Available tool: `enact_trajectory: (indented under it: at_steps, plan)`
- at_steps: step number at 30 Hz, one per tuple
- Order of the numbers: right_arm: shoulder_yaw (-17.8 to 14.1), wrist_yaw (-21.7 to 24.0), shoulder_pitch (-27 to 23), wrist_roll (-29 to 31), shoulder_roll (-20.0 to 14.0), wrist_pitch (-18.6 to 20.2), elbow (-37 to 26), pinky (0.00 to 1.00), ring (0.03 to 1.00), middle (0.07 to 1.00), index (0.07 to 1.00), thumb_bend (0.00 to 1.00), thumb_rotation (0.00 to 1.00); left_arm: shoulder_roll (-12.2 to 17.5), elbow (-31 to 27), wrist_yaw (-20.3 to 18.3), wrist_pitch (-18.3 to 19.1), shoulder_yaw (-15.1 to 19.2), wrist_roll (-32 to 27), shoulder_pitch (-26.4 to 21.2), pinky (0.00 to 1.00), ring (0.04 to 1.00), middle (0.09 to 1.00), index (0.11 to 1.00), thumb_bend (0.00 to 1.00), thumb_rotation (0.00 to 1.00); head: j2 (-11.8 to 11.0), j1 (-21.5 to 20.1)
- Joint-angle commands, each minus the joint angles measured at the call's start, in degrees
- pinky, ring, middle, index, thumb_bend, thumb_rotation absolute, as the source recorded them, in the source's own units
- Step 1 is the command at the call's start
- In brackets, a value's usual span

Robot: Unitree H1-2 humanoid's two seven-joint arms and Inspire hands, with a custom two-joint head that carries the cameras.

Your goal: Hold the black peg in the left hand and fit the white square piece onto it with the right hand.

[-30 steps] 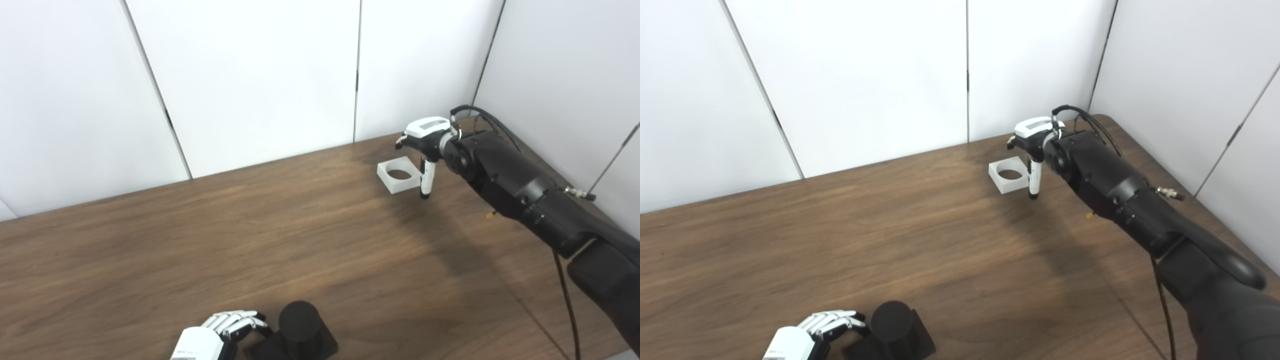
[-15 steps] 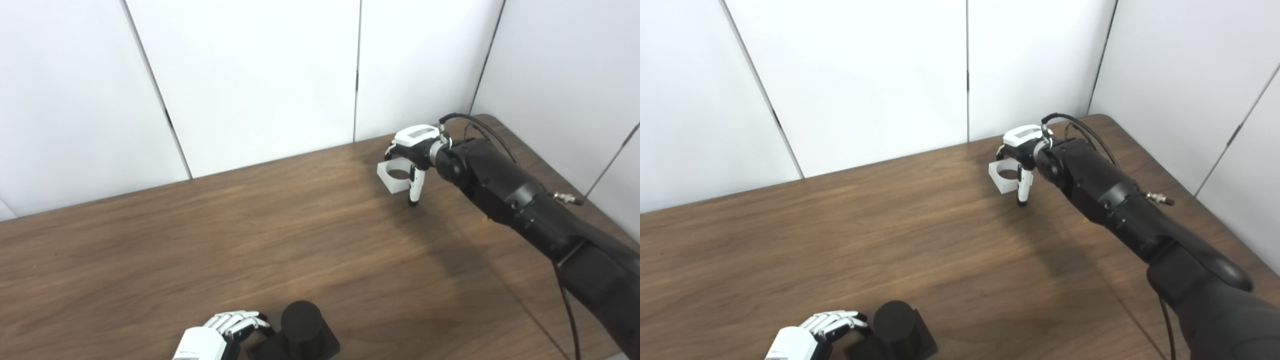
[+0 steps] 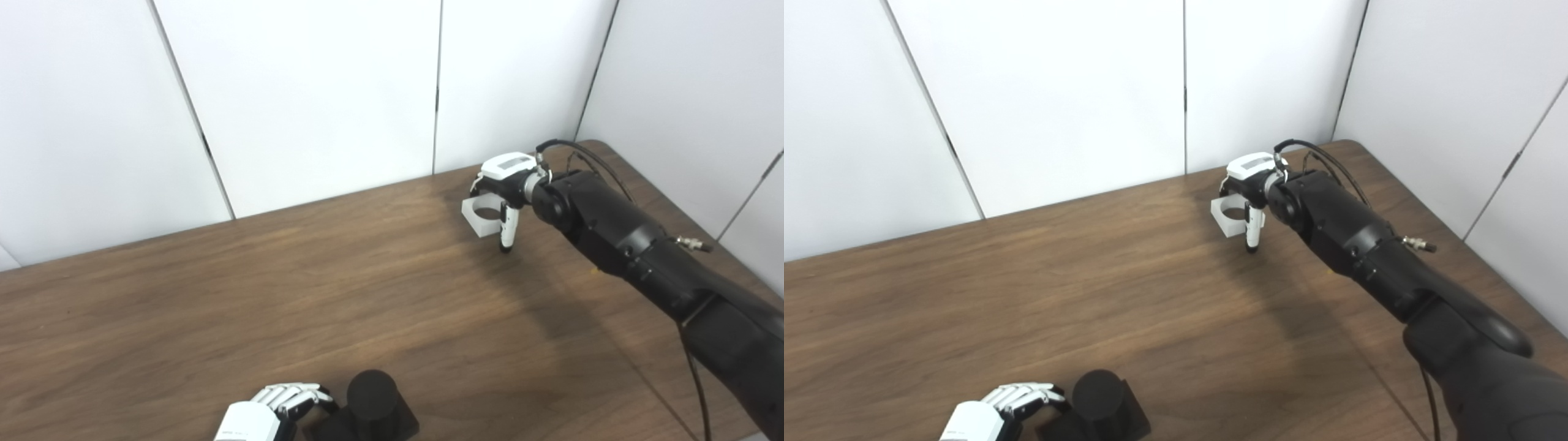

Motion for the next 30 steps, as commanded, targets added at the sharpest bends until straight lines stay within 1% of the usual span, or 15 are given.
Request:
enact_trajectory:
  at_steps: [1,5,6,7,8,9,10,14,18,23,28,30]
  plan:
    - [-0.02,-0.72,-1.74,-0.39,-0.75,-1.37,-0.22,0.96,1.0,0.942,0.773,0.81,0.18,0.1,-0.09,-3.33,0.04,-1.62,1.44,1.5,0.73,0.742,0.725,0.487,0.52,0.04,0.01,-0.06]
    - [-0.19,-1.37,-1.61,-0.75,-1.07,-2.23,-0.02,0.94,0.984,0.917,0.72,0.8,0.16,0.16,-0.56,-3.79,0.54,-1.79,1.34,1.52,0.73,0.745,0.728,0.487,0.52,0.04,0.11,-0.03]
    - [-0.36,-1.58,-1.51,-0.67,-1.12,-2.39,-0.03,0.93,0.973,0.906,0.674,0.8,0.15,0.19,-0.69,-3.86,0.62,-1.83,1.31,1.52,0.73,0.744,0.728,0.487,0.52,0.04,0.11,-0.03]
    - [-0.51,-1.9,-1.39,-0.54,-1.18,-2.68,-0.01,0.92,0.966,0.897,0.585,0.66,0.15,0.22,-0.81,-4.02,0.8,-1.86,1.37,1.51,0.73,0.744,0.727,0.487,0.52,0.04,0.11,-0.03]
    - [-0.66,-2.28,-1.25,-0.36,-1.26,-2.99,-0.03,0.91,0.955,0.885,0.539,0.6,0.14,0.23,-0.88,-4.05,0.87,-1.88,1.39,1.51,0.73,0.745,0.728,0.487,0.52,0.04,0.11,-0.03]
    - [-0.79,-2.5,-1.1,-0.22,-1.34,-3.19,-0.14,0.89,0.94,0.867,0.51,0.55,0.14,0.25,-0.86,-3.86,0.8,-1.91,1.57,1.51,0.73,0.744,0.727,0.487,0.52,0.04,0.11,-0.03]
    - [-0.9,-2.66,-0.96,-0.11,-1.39,-3.38,-0.26,0.88,0.931,0.855,0.5,0.54,0.14,0.23,-0.79,-3.61,0.68,-1.91,1.66,1.52,0.73,0.741,0.724,0.487,0.52,0.04,0.11,-0.03]
    - [-0.85,-3.34,-0.38,-0.42,-1.69,-4.49,-0.79,0.83,0.893,0.815,0.489,0.52,0.13,0.23,-1.01,-3.7,0.62,-1.87,1.39,1.58,0.73,0.739,0.722,0.487,0.52,0.04,0.26,-0.07]
    - [-0.96,-4.04,0.0,-0.42,-1.77,-5.15,-0.89,0.81,0.874,0.793,0.488,0.52,0.13,0.15,-1.12,-3.77,0.68,-1.87,1.41,1.58,0.73,0.74,0.723,0.487,0.52,0.04,0.43,-0.05]
    - [-1.94,-4.93,0.69,-0.02,-1.28,-4.77,-0.94,0.82,0.863,0.779,0.487,0.52,0.13,-0.03,-1.26,-4.09,0.98,-1.87,1.62,1.53,0.72,0.744,0.727,0.487,0.52,0.04,0.46,0.1]
    - [-2.02,-5.56,1.1,-0.24,-1.37,-5.4,-1.27,0.82,0.863,0.776,0.487,0.52,0.13,-0.14,-1.19,-3.98,0.74,-1.75,1.61,1.41,0.72,0.741,0.724,0.486,0.52,0.04,0.65,0.31]
    - [-2.22,-5.8,0.94,0.06,-1.39,-5.89,-1.47,0.82,0.862,0.776,0.487,0.52,0.13,-0.23,-1.36,-4.27,0.95,-1.55,1.45,1.32,0.72,0.739,0.723,0.487,0.52,0.04,1.93,1.33]
